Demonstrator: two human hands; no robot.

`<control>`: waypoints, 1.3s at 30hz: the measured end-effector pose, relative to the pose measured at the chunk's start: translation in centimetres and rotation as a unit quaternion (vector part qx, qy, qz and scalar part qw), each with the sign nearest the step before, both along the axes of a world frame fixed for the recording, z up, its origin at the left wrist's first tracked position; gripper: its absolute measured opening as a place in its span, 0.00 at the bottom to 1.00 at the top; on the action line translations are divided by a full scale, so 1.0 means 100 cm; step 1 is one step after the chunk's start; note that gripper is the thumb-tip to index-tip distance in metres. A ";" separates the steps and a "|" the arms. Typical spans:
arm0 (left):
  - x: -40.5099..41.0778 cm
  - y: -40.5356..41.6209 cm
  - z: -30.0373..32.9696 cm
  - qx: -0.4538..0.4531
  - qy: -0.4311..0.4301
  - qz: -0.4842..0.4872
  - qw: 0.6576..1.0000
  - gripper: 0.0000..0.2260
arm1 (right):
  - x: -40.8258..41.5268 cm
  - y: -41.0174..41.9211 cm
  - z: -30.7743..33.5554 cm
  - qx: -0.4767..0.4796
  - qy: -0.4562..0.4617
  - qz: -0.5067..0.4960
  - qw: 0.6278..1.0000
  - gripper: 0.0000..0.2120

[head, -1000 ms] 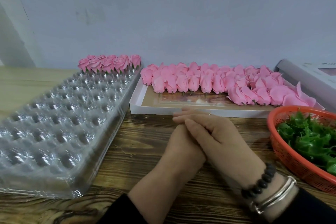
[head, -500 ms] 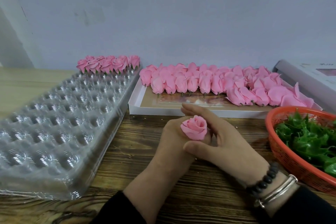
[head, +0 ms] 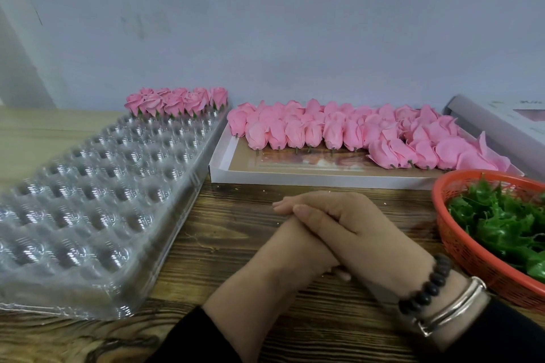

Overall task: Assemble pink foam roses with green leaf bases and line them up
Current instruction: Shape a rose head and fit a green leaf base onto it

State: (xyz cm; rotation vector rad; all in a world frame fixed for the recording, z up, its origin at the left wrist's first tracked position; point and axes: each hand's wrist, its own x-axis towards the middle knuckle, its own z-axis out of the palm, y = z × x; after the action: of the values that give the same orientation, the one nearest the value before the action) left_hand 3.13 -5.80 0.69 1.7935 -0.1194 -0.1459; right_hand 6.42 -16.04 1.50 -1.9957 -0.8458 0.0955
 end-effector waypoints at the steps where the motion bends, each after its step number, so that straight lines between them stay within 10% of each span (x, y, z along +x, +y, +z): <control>1: -0.001 -0.001 0.000 0.014 0.005 -0.009 1.000 0.16 | -0.001 -0.001 0.001 -0.002 0.022 0.016 1.000 0.11; 11: 0.004 0.005 0.005 0.004 -0.175 0.001 0.985 0.04 | 0.005 -0.011 -0.005 0.046 0.084 0.009 0.995 0.30; 17: 0.006 -0.001 -0.002 0.029 -0.174 0.086 0.981 0.11 | -0.005 0.003 -0.008 0.163 -0.018 -0.082 0.983 0.16; 21: 0.005 -0.009 -0.002 0.023 -0.171 0.090 0.981 0.11 | -0.005 0.011 -0.009 0.101 -0.090 -0.122 0.983 0.14; 28: -0.001 0.002 -0.006 0.020 -0.038 0.045 0.998 0.23 | -0.002 -0.001 -0.001 -0.015 0.042 0.012 0.999 0.12; 39: 0.005 0.005 0.002 0.045 -0.174 0.004 0.984 0.04 | 0.006 -0.012 -0.006 0.023 0.060 0.000 0.998 0.29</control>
State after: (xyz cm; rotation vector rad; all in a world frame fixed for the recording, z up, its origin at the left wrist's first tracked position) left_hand 3.65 -5.27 0.86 1.8952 -0.3599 0.1735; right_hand 7.01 -17.23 0.89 -1.9272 -0.7648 0.1916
